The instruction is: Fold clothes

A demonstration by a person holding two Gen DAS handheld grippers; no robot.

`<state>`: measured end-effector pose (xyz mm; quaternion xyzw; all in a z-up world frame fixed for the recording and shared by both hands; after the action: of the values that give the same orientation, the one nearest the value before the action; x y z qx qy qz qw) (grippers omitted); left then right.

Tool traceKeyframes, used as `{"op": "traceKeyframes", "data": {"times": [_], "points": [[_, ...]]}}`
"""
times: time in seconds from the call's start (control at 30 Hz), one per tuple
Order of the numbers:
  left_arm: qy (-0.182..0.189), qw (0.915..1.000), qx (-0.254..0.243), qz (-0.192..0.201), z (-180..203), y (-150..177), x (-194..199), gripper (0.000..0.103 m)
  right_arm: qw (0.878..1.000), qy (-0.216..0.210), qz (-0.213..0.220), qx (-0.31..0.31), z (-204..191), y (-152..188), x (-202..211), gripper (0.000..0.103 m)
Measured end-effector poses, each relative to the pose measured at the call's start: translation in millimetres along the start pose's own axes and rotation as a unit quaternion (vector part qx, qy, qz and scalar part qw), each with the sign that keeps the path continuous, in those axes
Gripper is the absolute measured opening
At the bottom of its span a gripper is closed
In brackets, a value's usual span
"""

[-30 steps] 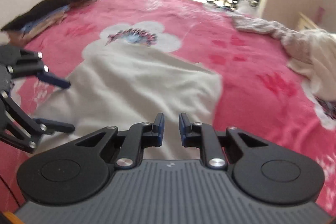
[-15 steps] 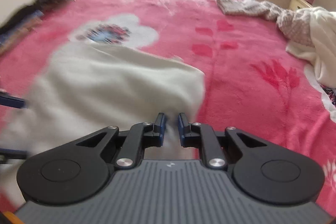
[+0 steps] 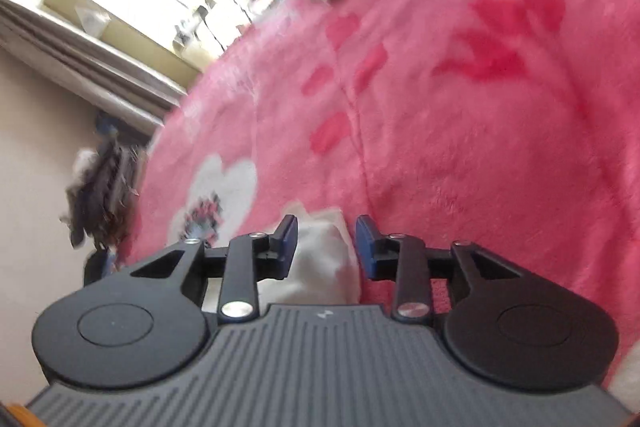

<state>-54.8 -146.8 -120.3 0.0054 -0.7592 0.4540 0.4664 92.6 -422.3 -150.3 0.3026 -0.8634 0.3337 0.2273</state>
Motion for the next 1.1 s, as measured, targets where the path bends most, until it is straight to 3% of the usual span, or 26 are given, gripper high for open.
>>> {"op": "traceKeyframes", "data": {"times": [0.03, 0.07, 0.13, 0.2, 0.3, 0.4, 0.53, 0.73, 0.93, 1.1], "points": [[0.000, 1.0000, 0.000, 0.000, 0.3, 0.1, -0.1, 0.072, 1.000, 0.000, -0.011, 0.004, -0.9, 1.9, -6.7, 0.030], [0.000, 1.0000, 0.000, 0.001, 0.3, 0.3, 0.0, 0.072, 1.000, -0.003, -0.007, 0.012, -3.3, 3.0, -9.3, 0.015], [-0.001, 1.0000, 0.002, 0.001, -0.1, 0.6, 0.5, 0.072, 0.999, -0.017, 0.019, 0.040, -13.2, 3.2, -4.3, 0.010], [-0.002, 1.0000, 0.003, 0.000, -0.2, 0.6, 0.9, 0.072, 0.996, -0.025, 0.047, 0.078, -22.9, 4.4, 0.5, 0.009], [-0.005, 1.0000, 0.000, 0.001, 1.0, 0.5, 1.7, 0.072, 0.993, -0.017, 0.055, 0.108, -21.0, 4.7, -9.0, 0.009], [-0.006, 1.0000, -0.001, 0.002, 1.6, 0.7, 2.0, 0.072, 0.995, -0.018, 0.052, 0.087, -2.7, 4.5, -23.1, 0.010], [-0.008, 1.0000, -0.004, 0.000, 1.1, 0.9, 1.6, 0.072, 0.995, -0.003, 0.095, 0.035, 16.8, -7.8, -15.0, 0.010], [-0.004, 1.0000, -0.002, 0.001, -0.8, 0.8, 1.8, 0.072, 0.990, 0.016, 0.128, 0.049, 5.8, -13.3, 41.3, 0.013], [0.000, 1.0000, -0.005, 0.006, -1.7, 2.1, 2.0, 0.072, 0.987, 0.029, 0.081, 0.136, -42.5, 39.6, 93.2, 0.014], [0.002, 0.9999, -0.006, 0.009, -2.2, 2.9, 2.4, 0.072, 0.984, 0.053, 0.014, 0.172, -48.2, 109.4, 98.7, 0.013]]}}
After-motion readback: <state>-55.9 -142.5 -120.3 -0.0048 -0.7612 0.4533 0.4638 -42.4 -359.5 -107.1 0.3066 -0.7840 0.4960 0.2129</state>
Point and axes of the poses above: each gripper's, at about its wrist camera, not at the fingertips, and x roughly against the way its jaws point, z to its right, y to its underside, the point moved 3 cm from there along -x, roughly the way its jaws point, and after that the axes turned 5 degrees about z, right-handed, at the moved point
